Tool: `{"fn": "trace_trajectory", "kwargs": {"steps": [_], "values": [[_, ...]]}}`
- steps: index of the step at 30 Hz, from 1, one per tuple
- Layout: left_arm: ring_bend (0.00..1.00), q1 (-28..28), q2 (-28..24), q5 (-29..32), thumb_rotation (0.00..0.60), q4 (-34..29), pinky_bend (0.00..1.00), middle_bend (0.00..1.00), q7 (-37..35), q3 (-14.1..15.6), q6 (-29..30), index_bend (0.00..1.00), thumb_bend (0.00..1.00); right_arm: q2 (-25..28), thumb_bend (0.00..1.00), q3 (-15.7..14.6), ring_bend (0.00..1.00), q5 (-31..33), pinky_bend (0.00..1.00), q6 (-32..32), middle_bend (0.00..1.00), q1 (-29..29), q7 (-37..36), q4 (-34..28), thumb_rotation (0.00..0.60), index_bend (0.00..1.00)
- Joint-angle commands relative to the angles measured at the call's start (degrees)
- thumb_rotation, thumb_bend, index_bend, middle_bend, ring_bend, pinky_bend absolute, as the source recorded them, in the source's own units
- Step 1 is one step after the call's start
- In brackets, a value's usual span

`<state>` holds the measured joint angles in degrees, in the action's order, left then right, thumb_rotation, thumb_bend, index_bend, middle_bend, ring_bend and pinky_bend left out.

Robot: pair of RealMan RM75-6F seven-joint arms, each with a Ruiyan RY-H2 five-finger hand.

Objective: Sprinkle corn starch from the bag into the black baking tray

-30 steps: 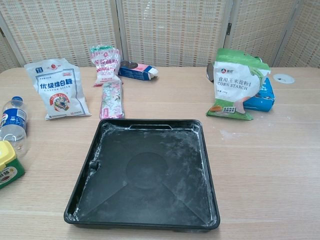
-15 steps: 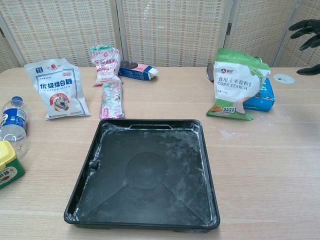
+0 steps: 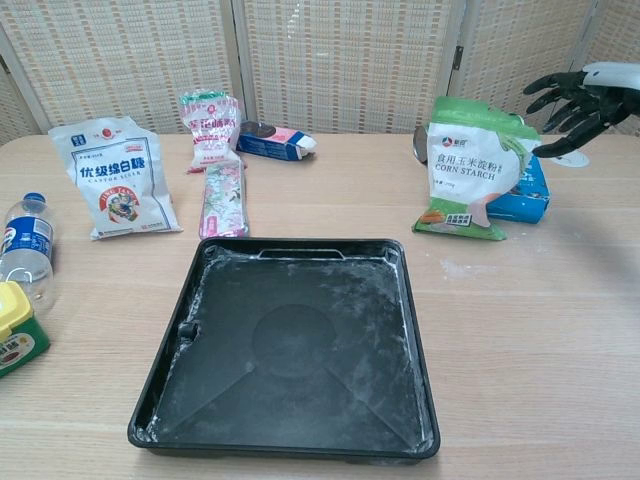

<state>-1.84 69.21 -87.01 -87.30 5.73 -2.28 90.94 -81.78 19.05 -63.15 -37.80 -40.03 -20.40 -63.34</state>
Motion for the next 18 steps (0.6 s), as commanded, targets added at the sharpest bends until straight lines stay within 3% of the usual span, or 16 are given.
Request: {"fn": "trace_trajectory", "kwargs": {"steps": [1,13,18], "values": [[0.0,0.0,0.0,0.1,0.6,0.1,0.0,0.0,-0.1,0.0,-0.1,0.1,0.3,-2.6,0.27,-0.4,0.25,-1.2,0.19,1.4,0.19,-0.3,-4.1,3.7,0.6,0.1],[0.0,-0.4,0.0,-0.6,0.6,-0.9,0.0,0.0,0.9,0.1,-0.6,0.1,0.3,-10.9,0.26,-0.6,0.26,-7.6,0.19,4.3,0.19,-1.6,-24.1,16.2,0.6,0.14],[0.0,0.0,-0.4,-0.1,0.6,-1.2,0.0,0.0,1.0,0.0,-0.4,0.1,0.3,-14.8,0.26,-0.9,0.3,-10.6,0.24,2.5,0.23,-2.1,-33.4,21.4,0.6,0.23]]}}
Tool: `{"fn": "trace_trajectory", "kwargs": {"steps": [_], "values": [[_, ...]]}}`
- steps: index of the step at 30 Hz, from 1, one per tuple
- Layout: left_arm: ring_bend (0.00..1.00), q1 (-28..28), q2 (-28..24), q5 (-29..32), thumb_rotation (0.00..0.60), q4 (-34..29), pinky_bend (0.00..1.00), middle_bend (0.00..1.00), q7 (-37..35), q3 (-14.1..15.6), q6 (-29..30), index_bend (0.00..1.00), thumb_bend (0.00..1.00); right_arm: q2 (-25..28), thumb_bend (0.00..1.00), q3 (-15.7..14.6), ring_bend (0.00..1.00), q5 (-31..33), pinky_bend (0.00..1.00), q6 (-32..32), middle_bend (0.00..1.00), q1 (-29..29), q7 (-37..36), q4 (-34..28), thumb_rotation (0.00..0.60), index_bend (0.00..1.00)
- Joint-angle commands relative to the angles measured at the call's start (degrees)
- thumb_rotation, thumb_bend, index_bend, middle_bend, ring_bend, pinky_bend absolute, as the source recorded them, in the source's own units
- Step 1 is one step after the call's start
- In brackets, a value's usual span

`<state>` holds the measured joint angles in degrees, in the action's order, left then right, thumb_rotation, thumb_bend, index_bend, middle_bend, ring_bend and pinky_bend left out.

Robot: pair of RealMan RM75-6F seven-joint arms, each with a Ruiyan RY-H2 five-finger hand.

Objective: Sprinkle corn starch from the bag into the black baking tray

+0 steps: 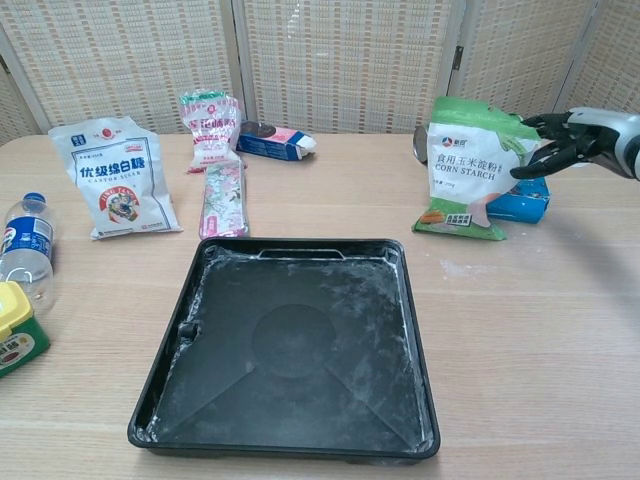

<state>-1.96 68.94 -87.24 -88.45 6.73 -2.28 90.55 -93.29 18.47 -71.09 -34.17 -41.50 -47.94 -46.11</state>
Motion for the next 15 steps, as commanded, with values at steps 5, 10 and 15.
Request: {"fn": "trace_trajectory", "kwargs": {"steps": [5,10,15], "values": [[0.0,0.2,-0.6,-0.1,0.6,-0.5,0.0,0.0,0.3,0.2,0.0,0.1,0.3,-7.2,0.31,-1.0,0.37,-4.9,0.3,-3.9,0.3,-1.1,-12.6,9.8,0.6,0.37],[0.01,0.3,-1.0,-0.6,0.6,-1.0,0.0,0.0,0.2,0.1,0.6,0.1,0.3,-10.5,0.42,-1.6,0.44,-6.0,0.38,-6.8,0.35,-1.6,-16.5,14.3,0.6,0.46],[0.01,0.4,-1.2,-0.6,0.6,-1.1,0.0,0.0,0.1,0.1,0.5,0.1,0.3,-11.7,0.52,-1.3,0.5,-5.6,0.45,-8.5,0.41,-1.2,-19.5,14.3,0.6,0.56]]}}
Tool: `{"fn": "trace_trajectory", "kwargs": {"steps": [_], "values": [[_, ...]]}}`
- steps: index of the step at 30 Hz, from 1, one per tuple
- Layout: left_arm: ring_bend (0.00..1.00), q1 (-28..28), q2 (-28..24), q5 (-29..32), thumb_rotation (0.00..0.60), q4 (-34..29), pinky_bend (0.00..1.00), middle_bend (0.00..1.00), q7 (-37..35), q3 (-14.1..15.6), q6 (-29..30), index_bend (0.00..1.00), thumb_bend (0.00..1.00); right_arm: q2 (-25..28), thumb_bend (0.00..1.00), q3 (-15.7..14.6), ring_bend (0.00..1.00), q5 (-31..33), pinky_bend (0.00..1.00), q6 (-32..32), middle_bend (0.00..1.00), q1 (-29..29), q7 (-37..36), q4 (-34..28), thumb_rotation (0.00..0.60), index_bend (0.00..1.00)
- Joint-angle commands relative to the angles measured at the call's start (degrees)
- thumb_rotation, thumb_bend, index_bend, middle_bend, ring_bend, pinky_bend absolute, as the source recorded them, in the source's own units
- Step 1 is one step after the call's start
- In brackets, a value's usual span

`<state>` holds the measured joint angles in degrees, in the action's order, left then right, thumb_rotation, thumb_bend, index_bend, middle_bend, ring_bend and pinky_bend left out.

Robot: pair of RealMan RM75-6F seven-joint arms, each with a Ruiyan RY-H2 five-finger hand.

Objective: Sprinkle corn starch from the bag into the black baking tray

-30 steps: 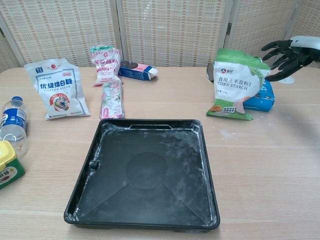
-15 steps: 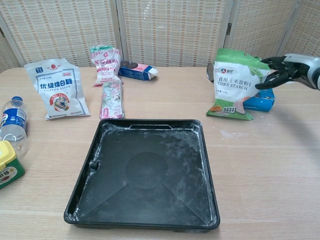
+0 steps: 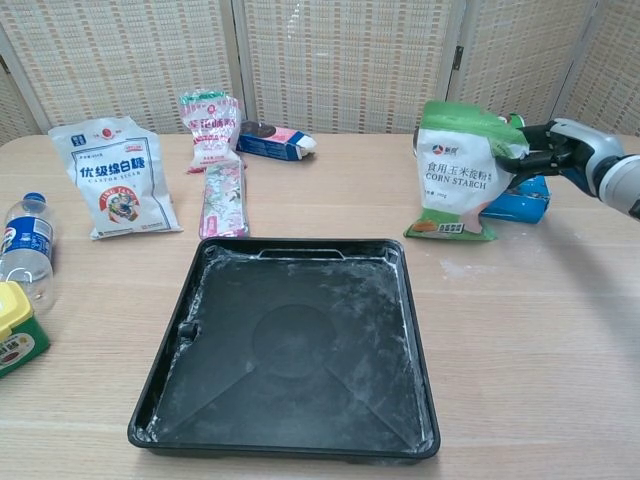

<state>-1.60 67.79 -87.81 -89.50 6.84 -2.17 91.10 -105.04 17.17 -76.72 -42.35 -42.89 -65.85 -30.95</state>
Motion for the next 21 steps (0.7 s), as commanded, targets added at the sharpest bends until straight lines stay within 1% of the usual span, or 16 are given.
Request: {"fn": "trace_trajectory", "kwargs": {"steps": [1,5,8,11,16,18,21], "values": [[0.01,0.0,0.0,0.0,0.6,-0.1,0.0,0.0,0.0,0.0,-0.1,0.11,0.3,0.4,0.52,-0.1,0.5,-0.1,0.45,-0.6,0.41,0.4,-2.4,-1.6,0.6,0.57],[0.01,-0.1,0.2,-0.3,0.6,0.1,0.0,0.0,-0.2,0.1,-0.2,0.12,0.3,2.1,0.53,-0.7,0.5,-0.5,0.45,-2.5,0.42,1.9,-3.3,-5.2,0.6,0.59],[0.01,-0.3,0.4,-0.5,0.6,0.3,0.0,0.0,-0.4,0.1,-0.3,0.12,0.3,4.2,0.55,-0.5,0.51,0.2,0.46,-3.5,0.43,3.4,-3.4,-9.1,0.6,0.6],[0.01,-0.4,0.4,-0.7,0.6,0.4,0.0,0.0,-0.5,0.1,-0.4,0.12,0.3,6.6,0.58,-0.3,0.51,1.3,0.46,-4.0,0.44,5.2,-2.9,-14.0,0.6,0.61],[0.01,-0.5,0.5,-0.9,0.6,0.5,0.0,0.0,-0.7,0.2,-0.6,0.12,0.3,11.3,0.58,-0.7,0.52,2.5,0.46,-5.2,0.44,8.7,-1.5,-24.0,0.6,0.61],[0.01,-0.6,0.7,-0.9,0.6,0.6,0.0,0.0,-1.0,0.2,-0.7,0.12,0.3,13.2,0.58,-0.9,0.52,2.8,0.46,-5.5,0.44,10.1,-2.5,-28.3,0.6,0.61],[0.01,-0.8,0.9,-1.0,0.6,0.9,0.0,0.0,-1.2,0.3,-1.1,0.12,0.3,15.1,0.58,-1.3,0.52,2.9,0.46,-6.4,0.44,11.8,-2.7,-33.1,0.6,0.61]]}}
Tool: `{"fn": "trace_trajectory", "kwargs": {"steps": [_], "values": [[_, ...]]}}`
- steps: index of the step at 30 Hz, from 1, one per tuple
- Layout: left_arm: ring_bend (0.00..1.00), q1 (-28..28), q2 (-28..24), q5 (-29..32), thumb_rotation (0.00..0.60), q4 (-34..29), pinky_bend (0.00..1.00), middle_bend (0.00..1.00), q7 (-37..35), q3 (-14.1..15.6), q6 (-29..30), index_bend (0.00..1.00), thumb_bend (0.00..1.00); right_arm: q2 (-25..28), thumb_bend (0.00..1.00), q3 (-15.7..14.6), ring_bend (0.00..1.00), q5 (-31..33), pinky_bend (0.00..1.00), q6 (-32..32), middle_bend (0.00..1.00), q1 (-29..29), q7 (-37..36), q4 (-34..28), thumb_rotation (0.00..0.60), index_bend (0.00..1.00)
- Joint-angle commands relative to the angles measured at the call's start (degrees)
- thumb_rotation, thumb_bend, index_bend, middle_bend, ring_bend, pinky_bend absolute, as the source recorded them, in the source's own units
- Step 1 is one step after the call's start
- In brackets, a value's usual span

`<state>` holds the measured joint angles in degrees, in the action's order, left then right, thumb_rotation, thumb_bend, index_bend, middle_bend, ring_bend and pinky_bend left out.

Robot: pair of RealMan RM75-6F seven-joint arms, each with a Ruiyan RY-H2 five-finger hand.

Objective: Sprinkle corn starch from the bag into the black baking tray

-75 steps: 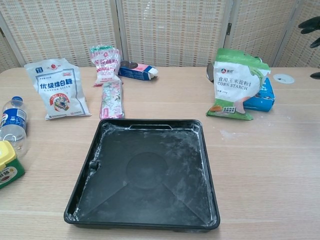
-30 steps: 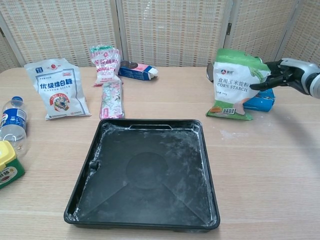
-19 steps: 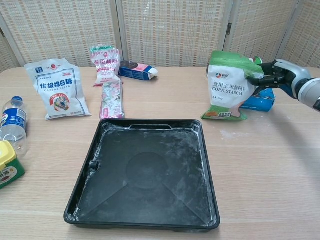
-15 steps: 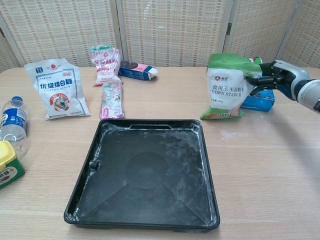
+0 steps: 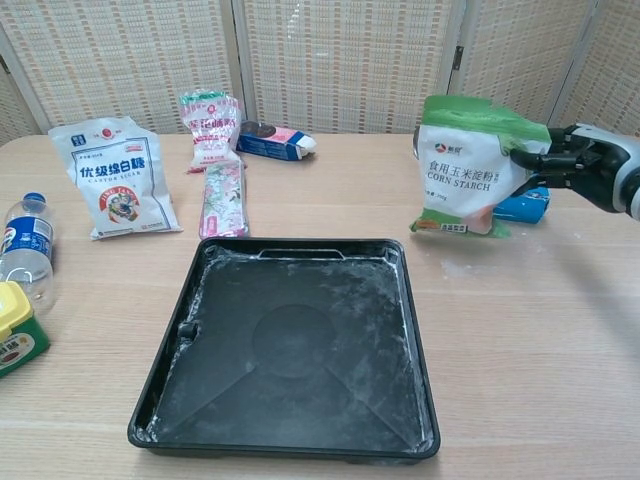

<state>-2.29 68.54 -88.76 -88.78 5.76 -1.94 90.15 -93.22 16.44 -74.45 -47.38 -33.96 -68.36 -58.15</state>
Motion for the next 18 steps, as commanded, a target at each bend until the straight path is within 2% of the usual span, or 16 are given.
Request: {"fn": "trace_trajectory", "kwargs": {"steps": [1,6,13,15,18], "values": [[0.01,-0.2,0.2,-0.1,0.6,0.2,0.0,0.0,-0.1,0.1,-0.2,0.12,0.3,3.5,0.58,-0.8,0.52,0.6,0.46,-1.9,0.44,3.3,0.4,-6.9,0.6,0.61],[0.01,-0.1,0.4,-0.4,0.6,0.6,0.0,0.0,-0.8,0.3,-0.1,0.12,0.3,4.0,0.58,-1.3,0.52,1.8,0.46,-3.6,0.44,5.5,2.3,-12.0,0.6,0.61],[0.01,0.4,0.4,-0.2,0.6,1.4,0.0,0.0,-1.8,0.6,0.1,0.12,0.3,4.0,0.58,-2.9,0.49,1.1,0.43,-5.1,0.42,7.6,4.1,-15.2,0.6,0.6],[0.01,0.5,0.4,0.0,0.6,1.5,0.0,0.0,-1.9,0.6,0.1,0.12,0.3,4.6,0.58,-3.9,0.48,0.1,0.42,-4.8,0.4,8.1,3.4,-16.3,0.6,0.55],[0.01,0.7,0.5,0.3,0.6,1.5,0.0,0.0,-2.0,0.8,-0.1,0.12,0.3,5.9,0.58,-5.8,0.43,-2.5,0.38,-4.4,0.35,8.7,1.5,-18.0,0.6,0.42]]}}
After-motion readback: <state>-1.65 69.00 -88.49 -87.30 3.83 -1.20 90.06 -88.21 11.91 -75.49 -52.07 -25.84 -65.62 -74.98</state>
